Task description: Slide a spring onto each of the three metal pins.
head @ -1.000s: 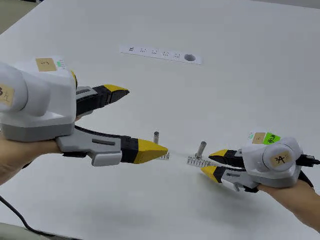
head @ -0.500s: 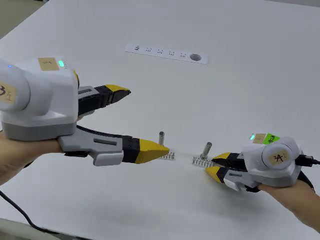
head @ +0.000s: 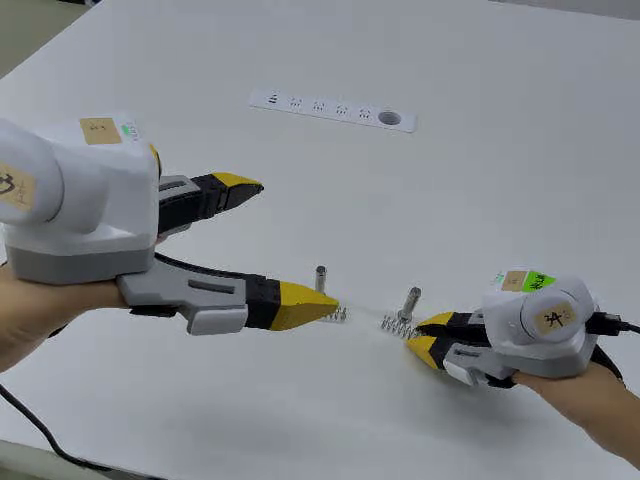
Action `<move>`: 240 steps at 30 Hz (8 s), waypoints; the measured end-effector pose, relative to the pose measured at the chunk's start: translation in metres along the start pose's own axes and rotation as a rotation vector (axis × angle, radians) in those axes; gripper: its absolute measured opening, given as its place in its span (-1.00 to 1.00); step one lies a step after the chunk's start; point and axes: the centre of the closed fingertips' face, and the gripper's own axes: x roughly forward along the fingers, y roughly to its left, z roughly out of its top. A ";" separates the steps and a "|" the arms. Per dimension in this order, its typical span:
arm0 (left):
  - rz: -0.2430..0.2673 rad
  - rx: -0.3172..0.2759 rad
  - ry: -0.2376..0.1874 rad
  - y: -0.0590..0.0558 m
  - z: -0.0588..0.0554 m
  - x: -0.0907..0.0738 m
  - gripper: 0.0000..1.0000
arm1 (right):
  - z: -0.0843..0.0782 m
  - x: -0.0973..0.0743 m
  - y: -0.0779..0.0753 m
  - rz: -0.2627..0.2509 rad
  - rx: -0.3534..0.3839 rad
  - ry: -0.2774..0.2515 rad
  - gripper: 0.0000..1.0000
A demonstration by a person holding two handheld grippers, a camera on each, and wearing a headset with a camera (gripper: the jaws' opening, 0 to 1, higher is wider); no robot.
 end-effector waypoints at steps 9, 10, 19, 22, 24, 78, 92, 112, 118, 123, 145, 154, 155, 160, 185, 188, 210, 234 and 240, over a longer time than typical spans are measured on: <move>-0.023 -0.022 0.023 -0.014 -0.011 0.005 0.71 | -0.001 0.000 0.006 0.017 -0.012 0.019 -0.79; -0.028 -0.021 0.027 -0.017 -0.012 0.006 0.71 | 0.000 -0.001 0.007 0.023 -0.010 0.017 -0.79; -0.060 0.011 0.062 -0.027 -0.020 0.013 0.59 | 0.016 -0.021 0.021 0.060 -0.047 -0.005 -0.80; -0.059 0.009 0.076 -0.028 -0.026 0.016 0.52 | 0.027 -0.032 0.027 0.072 -0.068 -0.025 -0.80; -0.063 0.009 0.088 -0.029 -0.029 0.019 0.44 | 0.036 -0.040 0.031 0.077 -0.120 -0.027 -0.80; -0.293 0.326 0.133 -0.089 -0.027 0.031 -0.80 | 0.113 -0.098 0.099 0.255 -0.435 -0.132 -0.75; -0.307 0.365 0.142 -0.090 -0.027 0.027 -0.80 | 0.113 -0.100 0.104 0.305 -0.371 -0.151 -0.78; -0.290 0.375 0.116 -0.086 -0.016 0.026 -0.80 | 0.150 -0.117 0.112 0.329 -0.315 -0.294 -0.78; -0.279 0.386 0.120 -0.086 -0.017 0.030 -0.80 | 0.166 -0.117 0.118 0.334 -0.284 -0.339 -0.78; -0.288 0.383 0.124 -0.088 -0.019 0.030 -0.80 | 0.167 -0.116 0.124 0.345 -0.287 -0.346 -0.79; -0.271 0.356 0.086 -0.086 -0.011 0.030 -0.79 | 0.178 -0.112 0.126 0.328 -0.258 -0.364 -0.79; -0.246 0.273 0.039 -0.078 -0.005 0.029 -0.68 | 0.185 -0.113 0.115 0.270 -0.233 -0.398 -0.81; -0.240 0.272 0.044 -0.077 -0.007 0.029 -0.58 | 0.188 -0.114 0.113 0.268 -0.213 -0.414 -0.81; -0.209 0.253 0.049 -0.069 -0.010 0.026 -0.33 | 0.195 -0.119 0.102 0.234 -0.190 -0.445 -0.80; 0.027 0.091 -0.088 -0.002 0.015 -0.006 0.60 | 0.152 -0.089 -0.002 0.003 0.003 -0.421 -0.80; 0.043 0.090 -0.086 0.001 0.017 -0.007 0.73 | 0.140 -0.080 -0.007 -0.007 0.022 -0.399 -0.80; 0.079 0.057 -0.060 0.009 0.016 -0.007 1.00 | 0.102 -0.051 -0.022 -0.032 0.138 -0.348 -0.79; 0.085 0.052 -0.032 0.011 0.016 -0.014 1.00 | 0.078 -0.025 -0.013 -0.055 0.075 -0.330 -0.78; 0.112 0.058 -0.039 0.015 0.021 -0.014 1.00 | 0.066 -0.016 -0.016 -0.079 0.105 -0.323 -0.78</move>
